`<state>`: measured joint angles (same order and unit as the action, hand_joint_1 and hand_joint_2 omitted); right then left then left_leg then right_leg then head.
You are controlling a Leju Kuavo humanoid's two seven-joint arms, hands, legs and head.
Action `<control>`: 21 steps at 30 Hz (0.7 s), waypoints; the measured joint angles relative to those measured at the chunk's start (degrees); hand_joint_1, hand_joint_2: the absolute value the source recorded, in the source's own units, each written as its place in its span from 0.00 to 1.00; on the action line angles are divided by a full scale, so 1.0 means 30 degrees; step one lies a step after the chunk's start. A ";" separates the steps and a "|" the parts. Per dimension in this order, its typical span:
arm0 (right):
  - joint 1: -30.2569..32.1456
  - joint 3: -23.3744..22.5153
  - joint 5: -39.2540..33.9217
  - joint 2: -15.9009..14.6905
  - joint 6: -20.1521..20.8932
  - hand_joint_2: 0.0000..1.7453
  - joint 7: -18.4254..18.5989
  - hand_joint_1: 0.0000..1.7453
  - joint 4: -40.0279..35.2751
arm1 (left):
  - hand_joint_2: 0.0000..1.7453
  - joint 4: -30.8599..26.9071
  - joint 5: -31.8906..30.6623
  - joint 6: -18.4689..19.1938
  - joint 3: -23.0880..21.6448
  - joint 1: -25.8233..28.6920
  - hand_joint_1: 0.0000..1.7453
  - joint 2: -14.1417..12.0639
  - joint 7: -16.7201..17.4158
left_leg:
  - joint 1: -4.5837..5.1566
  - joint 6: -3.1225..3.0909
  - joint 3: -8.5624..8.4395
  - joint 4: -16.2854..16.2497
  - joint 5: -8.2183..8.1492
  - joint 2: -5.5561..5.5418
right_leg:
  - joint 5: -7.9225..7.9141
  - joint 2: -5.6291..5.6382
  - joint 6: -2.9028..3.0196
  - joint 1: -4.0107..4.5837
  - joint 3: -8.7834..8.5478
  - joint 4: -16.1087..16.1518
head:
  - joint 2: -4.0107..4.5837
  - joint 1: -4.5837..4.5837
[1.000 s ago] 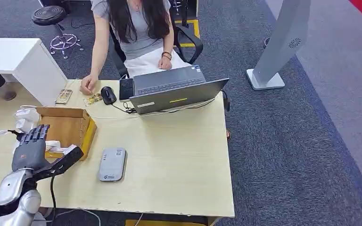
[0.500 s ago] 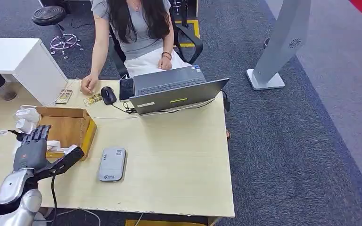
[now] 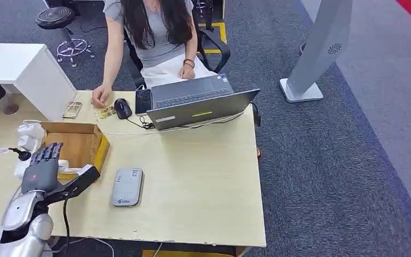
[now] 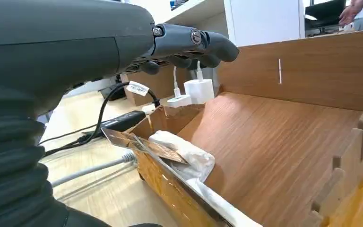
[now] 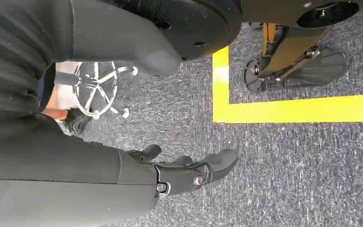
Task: Pass the card to the sensor for recognition and then transmit it.
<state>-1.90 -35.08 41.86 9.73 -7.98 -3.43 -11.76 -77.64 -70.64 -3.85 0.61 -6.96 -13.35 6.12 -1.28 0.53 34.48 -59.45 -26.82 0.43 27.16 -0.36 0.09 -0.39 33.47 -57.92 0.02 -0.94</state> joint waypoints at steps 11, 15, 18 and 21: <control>0.0002 -0.0095 0.0058 0.0000 0.0007 1.00 0.0000 0.00 0.0000 | 1.00 0.0080 0.0284 0.0313 -0.0015 0.0010 1.00 0.0116 -0.0087 | 0.0000 0.0000 0.0002 0.0000 0.0000 -0.0001 | 0.0000 -0.0001 0.0000 0.0000 -0.0002 0.0000 | 0.0000 0.0000; 0.0001 -0.0102 0.0058 0.0000 0.0007 1.00 0.0000 0.00 0.0000 | 1.00 0.0080 0.0292 0.0328 -0.0014 0.0010 1.00 0.0109 -0.0087 | 0.0000 0.0000 0.0002 0.0000 0.0000 -0.0001 | 0.0000 -0.0001 0.0000 0.0000 -0.0001 0.0000 | 0.0000 0.0000; 0.0002 -0.0109 0.0058 0.0000 0.0007 1.00 0.0000 0.00 0.0000 | 1.00 0.0080 0.0357 0.0335 -0.0015 0.0006 1.00 0.0109 -0.0095 | 0.0000 0.0000 0.0000 0.0000 0.0000 0.0000 | 0.0000 0.0001 0.0000 0.0000 -0.0002 0.0000 | 0.0000 0.0000; 0.0002 -0.0138 0.0087 0.0000 0.0015 1.00 0.0000 0.00 0.0000 | 1.00 0.0080 0.0525 0.0474 -0.0015 0.0008 1.00 0.0102 -0.0146 | 0.0000 0.0000 0.0002 0.0000 0.0000 -0.0001 | 0.0000 -0.0001 0.0000 0.0000 -0.0003 0.0000 | 0.0000 0.0000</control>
<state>-1.89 -35.50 42.12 9.73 -7.93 -3.43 -11.76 -77.40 -69.07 -2.43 0.57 -6.94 -13.05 5.68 -1.28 0.53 34.49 -59.45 -26.82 0.43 27.16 -0.36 0.09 -0.39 33.47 -57.92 0.02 -0.94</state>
